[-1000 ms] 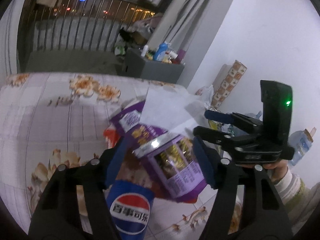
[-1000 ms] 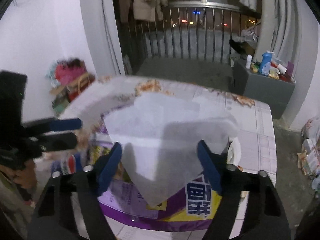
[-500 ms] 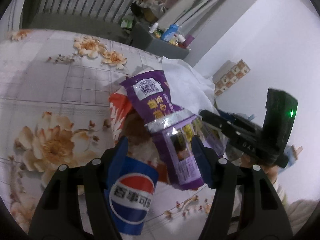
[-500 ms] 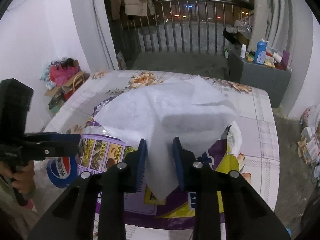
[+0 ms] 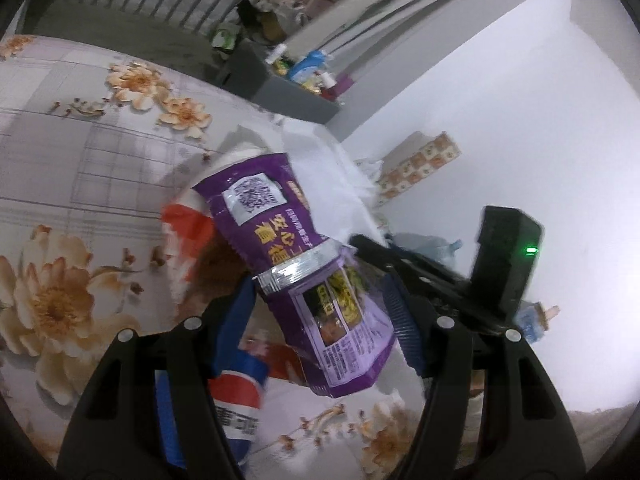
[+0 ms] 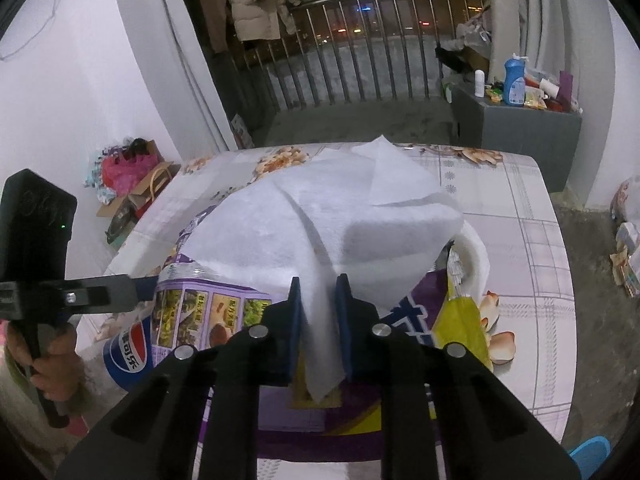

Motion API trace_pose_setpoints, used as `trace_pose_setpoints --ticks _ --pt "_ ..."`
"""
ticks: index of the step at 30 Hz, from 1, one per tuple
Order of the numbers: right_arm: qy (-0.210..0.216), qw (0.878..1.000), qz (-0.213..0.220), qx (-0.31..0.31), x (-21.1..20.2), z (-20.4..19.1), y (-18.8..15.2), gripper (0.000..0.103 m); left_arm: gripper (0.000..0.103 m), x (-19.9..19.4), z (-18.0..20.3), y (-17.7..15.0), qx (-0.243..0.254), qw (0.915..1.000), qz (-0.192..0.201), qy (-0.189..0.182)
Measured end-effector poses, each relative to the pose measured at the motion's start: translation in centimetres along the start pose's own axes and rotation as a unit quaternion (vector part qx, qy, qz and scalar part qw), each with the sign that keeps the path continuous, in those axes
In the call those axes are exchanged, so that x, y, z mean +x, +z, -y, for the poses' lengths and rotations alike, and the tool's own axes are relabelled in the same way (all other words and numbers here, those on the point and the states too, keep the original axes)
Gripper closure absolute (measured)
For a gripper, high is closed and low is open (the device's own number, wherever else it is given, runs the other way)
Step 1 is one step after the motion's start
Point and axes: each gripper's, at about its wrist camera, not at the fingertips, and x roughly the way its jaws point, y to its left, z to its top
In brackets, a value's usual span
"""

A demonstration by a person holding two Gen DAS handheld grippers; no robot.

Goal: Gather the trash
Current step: 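Lift the purple snack bag with the left gripper and the tissue with the right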

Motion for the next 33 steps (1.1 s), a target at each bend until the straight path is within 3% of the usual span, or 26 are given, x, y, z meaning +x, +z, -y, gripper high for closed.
trace_pose_setpoints --ticks 3,4,6,7,8,11,13,24,33 --pt "0.007 1.0 0.003 0.009 -0.1 0.3 0.0 0.09 0.042 -0.5 0.1 -0.2 -0.011 0.9982 0.013 -0.058" --pt "0.01 1.0 0.004 0.012 -0.2 0.3 -0.1 0.09 0.042 -0.4 0.1 -0.2 -0.014 0.9979 0.013 -0.062" --pt "0.015 1.0 0.003 0.017 -0.1 0.5 -0.1 0.09 0.045 0.7 0.4 -0.4 -0.015 0.9997 -0.01 -0.019" --pt "0.016 1.0 0.002 0.018 0.0 0.6 -0.2 0.091 0.059 1.3 0.6 -0.6 -0.01 0.9997 -0.022 0.007" --pt "0.017 1.0 0.003 0.019 0.0 0.6 -0.2 0.091 0.063 2.0 0.9 -0.7 0.0 0.9991 -0.032 0.03" --pt "0.015 1.0 0.007 0.022 -0.2 0.6 -0.2 0.092 0.063 2.7 2.1 -0.9 0.018 0.998 -0.03 0.052" --pt "0.013 1.0 0.012 0.023 -0.6 0.6 -0.2 0.094 0.07 2.7 2.6 -0.9 0.027 0.9976 -0.024 0.058" --pt "-0.004 0.997 0.077 0.031 -5.9 1.3 0.9 0.098 0.09 0.5 5.2 -0.7 0.072 0.9969 0.016 0.026" --pt "-0.023 0.987 0.147 0.063 -11.7 3.2 1.7 0.098 0.094 -1.9 9.0 -0.6 0.126 0.9909 0.048 0.003"
